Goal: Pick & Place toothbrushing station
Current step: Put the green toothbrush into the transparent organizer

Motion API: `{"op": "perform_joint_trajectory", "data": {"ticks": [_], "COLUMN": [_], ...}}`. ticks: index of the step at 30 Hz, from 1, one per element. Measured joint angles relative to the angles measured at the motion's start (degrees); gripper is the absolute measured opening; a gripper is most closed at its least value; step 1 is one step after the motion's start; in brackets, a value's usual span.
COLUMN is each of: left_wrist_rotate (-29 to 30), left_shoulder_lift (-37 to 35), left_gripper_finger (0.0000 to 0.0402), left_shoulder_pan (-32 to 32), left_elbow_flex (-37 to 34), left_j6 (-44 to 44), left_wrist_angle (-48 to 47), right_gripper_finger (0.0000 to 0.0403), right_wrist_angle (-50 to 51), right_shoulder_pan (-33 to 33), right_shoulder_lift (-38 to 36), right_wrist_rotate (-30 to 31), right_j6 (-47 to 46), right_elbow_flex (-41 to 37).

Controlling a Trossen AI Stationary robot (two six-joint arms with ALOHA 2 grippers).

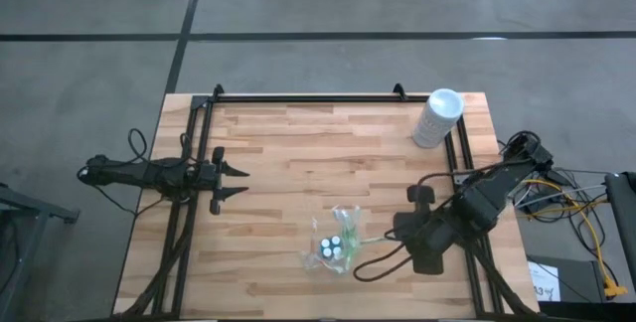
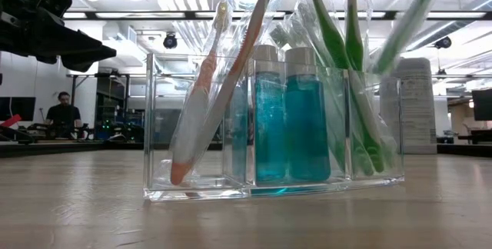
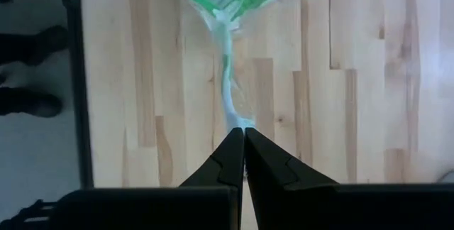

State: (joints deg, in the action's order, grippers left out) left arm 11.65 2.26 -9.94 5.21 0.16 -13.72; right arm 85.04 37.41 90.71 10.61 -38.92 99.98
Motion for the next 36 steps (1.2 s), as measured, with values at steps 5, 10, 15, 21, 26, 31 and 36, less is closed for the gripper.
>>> {"op": "perform_joint_trajectory", "data": {"ticks": [5, 10, 15, 21, 26, 31, 36], "left_wrist_rotate": [0.0, 0.0, 0.0, 0.0, 0.0, 0.0, 0.0], "left_shoulder_lift": [0.0, 0.0, 0.0, 0.0, 0.0, 0.0, 0.0], "left_gripper_finger": [0.0181, 0.0181, 0.0181, 0.0181, 0.0181, 0.0181, 0.0181], "left_shoulder_pan": [0.0, 0.0, 0.0, 0.0, 0.0, 0.0, 0.0], "left_elbow_flex": [0.0, 0.0, 0.0, 0.0, 0.0, 0.0, 0.0], "left_j6": [0.0, 0.0, 0.0, 0.0, 0.0, 0.0, 0.0], "left_wrist_angle": [0.0, 0.0, 0.0, 0.0, 0.0, 0.0, 0.0], "right_gripper_finger": [0.0008, 0.0008, 0.0008, 0.0008, 0.0008, 0.0008, 0.0008], "right_wrist_angle": [-0.4, -2.0, -5.3, -9.3, -11.9, -13.4, -14.2], "right_shoulder_pan": [-0.3, -1.4, -2.9, -4.9, -5.9, -6.4, -6.5], "right_shoulder_lift": [3.5, 5.8, 7.3, 7.7, 7.7, 9.2, 11.3], "right_wrist_rotate": [-0.2, -0.2, -0.1, 0.0, -0.1, -0.2, -0.4], "right_j6": [3.2, 5.9, 8.7, 12.8, 14.1, 16.8, 16.9], "right_elbow_flex": [0.0, 0.0, 0.0, 0.0, 0.0, 0.0, 0.0]}}
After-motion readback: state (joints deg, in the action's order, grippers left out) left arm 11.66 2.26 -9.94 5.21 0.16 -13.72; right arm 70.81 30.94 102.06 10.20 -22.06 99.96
